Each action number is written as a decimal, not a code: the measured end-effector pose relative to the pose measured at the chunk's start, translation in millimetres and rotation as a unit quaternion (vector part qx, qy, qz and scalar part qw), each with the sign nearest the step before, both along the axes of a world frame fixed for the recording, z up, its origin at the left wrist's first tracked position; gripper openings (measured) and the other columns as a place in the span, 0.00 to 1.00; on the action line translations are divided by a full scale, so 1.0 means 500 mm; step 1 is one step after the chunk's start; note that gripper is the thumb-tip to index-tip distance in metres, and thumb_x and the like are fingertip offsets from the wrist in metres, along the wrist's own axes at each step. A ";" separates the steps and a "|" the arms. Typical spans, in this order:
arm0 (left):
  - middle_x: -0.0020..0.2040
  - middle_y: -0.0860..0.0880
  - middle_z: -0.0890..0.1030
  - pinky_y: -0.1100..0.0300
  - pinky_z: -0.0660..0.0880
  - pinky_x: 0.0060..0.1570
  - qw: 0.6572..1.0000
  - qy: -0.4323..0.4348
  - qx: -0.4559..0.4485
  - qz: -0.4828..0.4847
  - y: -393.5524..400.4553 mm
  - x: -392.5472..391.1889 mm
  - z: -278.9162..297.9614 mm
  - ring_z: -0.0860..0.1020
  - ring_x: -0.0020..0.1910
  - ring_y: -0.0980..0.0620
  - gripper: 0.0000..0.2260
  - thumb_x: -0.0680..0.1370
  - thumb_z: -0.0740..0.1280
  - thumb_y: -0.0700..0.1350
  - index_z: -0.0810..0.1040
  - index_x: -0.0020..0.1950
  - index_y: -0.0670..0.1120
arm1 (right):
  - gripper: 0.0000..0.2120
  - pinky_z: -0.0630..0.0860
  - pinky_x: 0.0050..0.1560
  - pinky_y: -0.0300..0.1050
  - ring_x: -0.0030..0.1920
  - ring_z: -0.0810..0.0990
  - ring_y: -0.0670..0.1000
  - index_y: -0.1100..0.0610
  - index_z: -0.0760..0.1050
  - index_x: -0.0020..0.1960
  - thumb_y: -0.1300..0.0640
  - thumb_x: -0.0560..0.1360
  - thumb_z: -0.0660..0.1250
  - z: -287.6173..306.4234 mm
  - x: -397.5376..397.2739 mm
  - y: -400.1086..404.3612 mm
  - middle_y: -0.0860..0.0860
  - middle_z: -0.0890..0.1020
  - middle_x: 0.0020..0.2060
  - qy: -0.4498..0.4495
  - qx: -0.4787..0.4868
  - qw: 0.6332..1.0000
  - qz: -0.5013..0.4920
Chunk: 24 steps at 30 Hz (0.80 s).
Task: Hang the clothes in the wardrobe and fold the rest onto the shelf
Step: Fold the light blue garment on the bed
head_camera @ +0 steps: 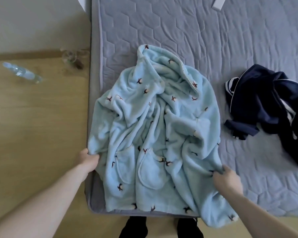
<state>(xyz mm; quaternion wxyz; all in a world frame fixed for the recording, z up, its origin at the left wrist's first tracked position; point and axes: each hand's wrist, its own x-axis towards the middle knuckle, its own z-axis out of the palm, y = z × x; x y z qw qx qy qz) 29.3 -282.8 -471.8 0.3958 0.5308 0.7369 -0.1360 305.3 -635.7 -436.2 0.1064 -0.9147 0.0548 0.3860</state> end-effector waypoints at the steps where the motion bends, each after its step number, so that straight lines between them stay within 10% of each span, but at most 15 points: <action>1: 0.55 0.40 0.82 0.51 0.76 0.52 0.999 -0.004 0.030 0.009 0.010 0.002 0.013 0.79 0.50 0.41 0.03 0.79 0.67 0.39 0.78 0.52 0.45 | 0.06 0.77 0.43 0.54 0.41 0.78 0.62 0.57 0.72 0.43 0.55 0.74 0.60 0.020 0.018 0.002 0.57 0.79 0.38 -0.040 0.014 0.999 -0.022; 5: 0.60 0.38 0.79 0.48 0.73 0.50 0.988 0.019 0.148 0.024 0.062 0.010 0.115 0.78 0.54 0.35 0.13 0.80 0.63 0.41 0.73 0.65 0.42 | 0.10 0.73 0.46 0.54 0.41 0.75 0.64 0.61 0.69 0.42 0.54 0.73 0.59 0.111 0.126 -0.010 0.60 0.77 0.38 -0.217 0.006 0.972 -0.090; 10: 0.51 0.39 0.80 0.46 0.73 0.48 0.947 0.036 0.309 -0.082 0.154 0.002 0.242 0.77 0.48 0.35 0.08 0.78 0.62 0.40 0.72 0.55 0.51 | 0.18 0.77 0.51 0.64 0.50 0.79 0.69 0.52 0.73 0.55 0.44 0.71 0.55 0.134 0.323 -0.072 0.63 0.77 0.52 -0.310 -0.020 0.949 -0.054; 15: 0.60 0.39 0.78 0.44 0.74 0.55 0.932 0.105 0.242 -0.248 0.190 -0.010 0.211 0.76 0.56 0.34 0.16 0.75 0.70 0.41 0.75 0.63 0.46 | 0.30 0.72 0.63 0.66 0.64 0.73 0.70 0.53 0.62 0.71 0.51 0.72 0.68 0.164 0.278 0.007 0.61 0.66 0.70 -0.301 0.009 0.952 -0.057; 24: 0.74 0.46 0.71 0.52 0.74 0.57 0.971 0.050 -0.082 -0.219 -0.149 -0.027 0.073 0.74 0.68 0.42 0.34 0.77 0.71 0.58 0.63 0.76 0.44 | 0.40 0.74 0.58 0.51 0.67 0.75 0.58 0.57 0.60 0.78 0.44 0.74 0.74 -0.020 -0.114 0.042 0.55 0.74 0.69 0.114 0.033 0.993 0.018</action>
